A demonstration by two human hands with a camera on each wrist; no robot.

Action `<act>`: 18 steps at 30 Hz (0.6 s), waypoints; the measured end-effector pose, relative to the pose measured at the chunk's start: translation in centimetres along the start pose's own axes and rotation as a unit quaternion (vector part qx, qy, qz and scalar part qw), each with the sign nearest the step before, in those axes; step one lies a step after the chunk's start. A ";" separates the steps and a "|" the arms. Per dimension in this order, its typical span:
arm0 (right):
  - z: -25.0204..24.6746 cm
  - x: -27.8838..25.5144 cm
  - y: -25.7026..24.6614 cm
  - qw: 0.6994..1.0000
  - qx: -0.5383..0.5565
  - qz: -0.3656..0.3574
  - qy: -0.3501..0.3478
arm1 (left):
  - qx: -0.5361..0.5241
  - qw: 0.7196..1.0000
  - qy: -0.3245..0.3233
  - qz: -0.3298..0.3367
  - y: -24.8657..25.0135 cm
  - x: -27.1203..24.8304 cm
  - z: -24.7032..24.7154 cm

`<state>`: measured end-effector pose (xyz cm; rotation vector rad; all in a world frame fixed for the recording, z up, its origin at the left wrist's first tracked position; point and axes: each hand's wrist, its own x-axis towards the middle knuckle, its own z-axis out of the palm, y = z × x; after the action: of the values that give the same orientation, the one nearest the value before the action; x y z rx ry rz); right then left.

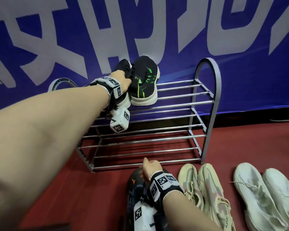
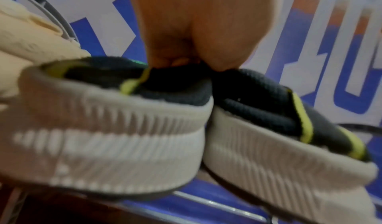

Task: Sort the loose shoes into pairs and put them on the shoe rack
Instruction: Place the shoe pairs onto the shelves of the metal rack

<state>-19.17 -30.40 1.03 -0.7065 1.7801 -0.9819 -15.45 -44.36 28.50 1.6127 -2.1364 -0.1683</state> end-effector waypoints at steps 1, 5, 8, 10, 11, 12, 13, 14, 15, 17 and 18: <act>0.1 0.5 0.4 1.000 -0.008 -0.001 0.004 | 0.008 1.000 -0.007 0.000 -0.2 0.0 0.6; -0.3 1.4 1.1 1.000 -0.021 0.005 0.018 | 0.043 0.998 -0.047 -0.008 -0.7 -0.3 2.0; -0.9 0.6 1.0 1.000 -0.003 0.022 0.005 | 0.033 0.998 -0.046 -0.025 -0.6 -0.3 2.0; -1.6 -0.7 0.3 0.999 0.020 0.036 -0.002 | 0.029 0.998 -0.037 -0.038 -0.6 -0.3 2.0; -1.8 -1.3 0.0 0.999 0.033 0.036 -0.004 | 0.017 0.998 -0.029 -0.044 -0.8 -0.5 2.0; -2.0 -1.4 -0.1 0.999 0.039 0.034 -0.005 | 0.000 0.999 -0.018 -0.050 -1.0 -0.7 2.1; -2.2 -1.6 -0.2 0.999 0.043 0.030 -0.001 | -0.015 0.998 0.001 -0.055 -1.2 -1.0 2.1; -2.3 -1.7 -0.4 0.999 0.041 0.027 0.002 | -0.026 0.998 0.026 -0.058 -1.5 -1.4 2.0; -2.2 -1.9 -0.6 0.999 0.043 0.021 0.009 | -0.042 0.996 0.060 -0.056 -1.8 -1.9 1.9; -1.9 -2.2 -0.6 0.999 0.035 0.008 0.019 | -0.087 0.987 0.131 -0.041 -3.0 -2.9 1.6; -1.8 -2.2 -0.6 0.999 0.023 0.007 0.022 | -0.100 0.981 0.163 -0.036 -3.8 -3.5 1.4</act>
<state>-19.98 -28.33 2.96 -0.6473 1.7928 -1.0325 -11.98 -42.47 24.92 1.4862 -1.7564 -0.1265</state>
